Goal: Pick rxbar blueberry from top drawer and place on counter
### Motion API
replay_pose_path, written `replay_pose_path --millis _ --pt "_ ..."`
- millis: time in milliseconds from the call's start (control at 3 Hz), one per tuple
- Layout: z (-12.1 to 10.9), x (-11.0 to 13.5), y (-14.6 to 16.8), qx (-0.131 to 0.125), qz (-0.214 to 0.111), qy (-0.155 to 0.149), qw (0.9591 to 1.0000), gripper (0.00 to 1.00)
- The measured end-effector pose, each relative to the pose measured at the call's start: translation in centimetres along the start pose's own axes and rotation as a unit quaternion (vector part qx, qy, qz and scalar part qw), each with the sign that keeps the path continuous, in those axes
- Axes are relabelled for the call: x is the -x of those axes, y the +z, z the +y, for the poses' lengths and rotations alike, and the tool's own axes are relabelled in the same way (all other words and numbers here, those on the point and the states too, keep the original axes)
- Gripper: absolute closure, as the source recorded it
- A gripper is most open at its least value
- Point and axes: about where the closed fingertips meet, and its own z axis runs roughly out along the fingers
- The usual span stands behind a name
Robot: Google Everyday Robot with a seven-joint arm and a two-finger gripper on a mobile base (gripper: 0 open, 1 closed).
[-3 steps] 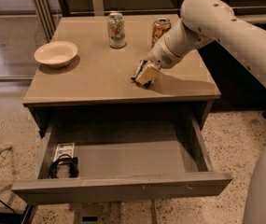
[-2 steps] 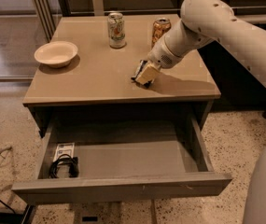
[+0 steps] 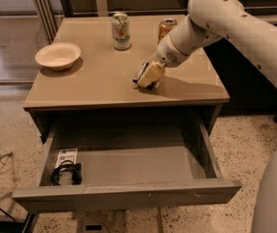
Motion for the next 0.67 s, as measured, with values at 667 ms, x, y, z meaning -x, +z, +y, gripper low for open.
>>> replay_pose_path --millis 667 --pt "-0.07 0.80 -1.39 -0.010 -0.008 0.013 0.9998 0.00"
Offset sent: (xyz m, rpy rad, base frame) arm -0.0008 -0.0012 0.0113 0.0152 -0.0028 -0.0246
